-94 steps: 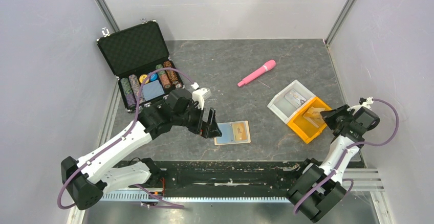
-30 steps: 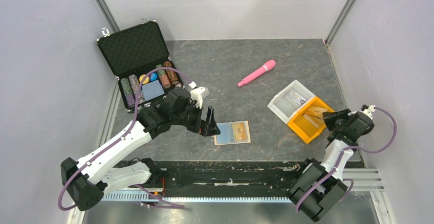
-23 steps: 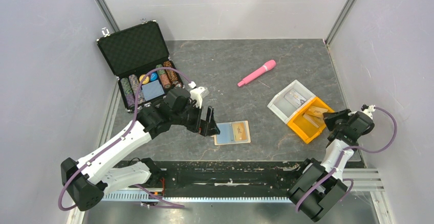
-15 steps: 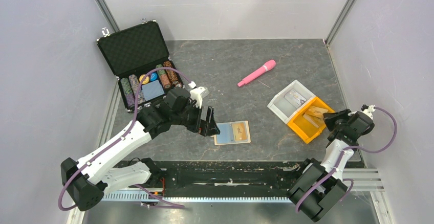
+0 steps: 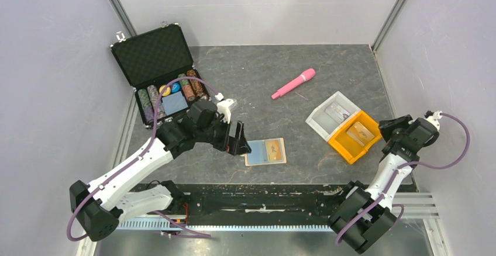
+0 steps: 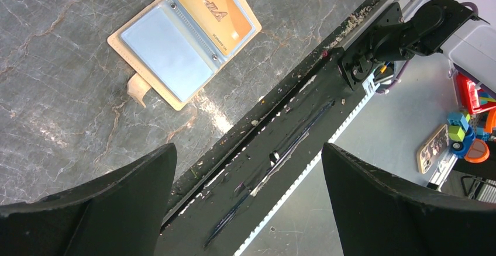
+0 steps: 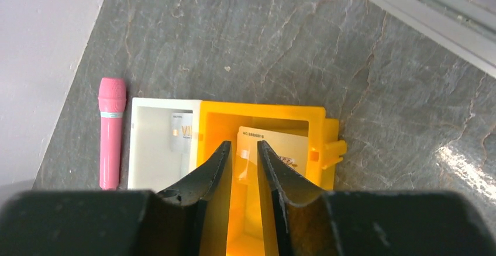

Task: Take the credit cards out of the card holder
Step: Place the credit card in the storage box.

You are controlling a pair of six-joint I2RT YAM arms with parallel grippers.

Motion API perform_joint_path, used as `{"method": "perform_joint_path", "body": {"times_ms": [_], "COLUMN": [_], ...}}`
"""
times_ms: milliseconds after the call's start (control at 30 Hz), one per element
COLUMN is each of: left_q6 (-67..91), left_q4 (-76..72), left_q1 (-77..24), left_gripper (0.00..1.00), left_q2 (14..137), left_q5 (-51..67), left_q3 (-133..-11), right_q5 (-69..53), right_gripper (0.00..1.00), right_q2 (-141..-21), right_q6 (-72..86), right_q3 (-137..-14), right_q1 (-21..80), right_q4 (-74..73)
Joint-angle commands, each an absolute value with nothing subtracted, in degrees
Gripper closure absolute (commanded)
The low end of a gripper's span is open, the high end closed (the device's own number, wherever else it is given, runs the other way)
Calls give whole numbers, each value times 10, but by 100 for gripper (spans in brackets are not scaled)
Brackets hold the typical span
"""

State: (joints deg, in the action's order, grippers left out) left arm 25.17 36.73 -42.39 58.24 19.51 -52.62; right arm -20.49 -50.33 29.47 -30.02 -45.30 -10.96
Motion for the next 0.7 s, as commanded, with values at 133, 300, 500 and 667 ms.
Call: {"method": "perform_joint_path", "body": {"times_ms": [133,300,500,667], "left_q6": [229,242,276,328], "left_q4": [361,366,356,286], "left_q1": [-410,-388,-383,-382], "left_gripper": [0,0,0,3], "left_q2": [580,587,612,649], "left_q5": [185,168,164,247], "left_q3": [-527,-526,-517,-481], "right_q5": [-195,-180,-165,-170], "right_gripper": [75,74,71,69], "right_q2": [-497,-489,-470,-431], "right_q6": [248,231,230,259], "right_q3": [-370,-387,-364,-315], "right_q1": [-422,-310,-133,-12], "right_q4": [-162,-180,-181,-150]}}
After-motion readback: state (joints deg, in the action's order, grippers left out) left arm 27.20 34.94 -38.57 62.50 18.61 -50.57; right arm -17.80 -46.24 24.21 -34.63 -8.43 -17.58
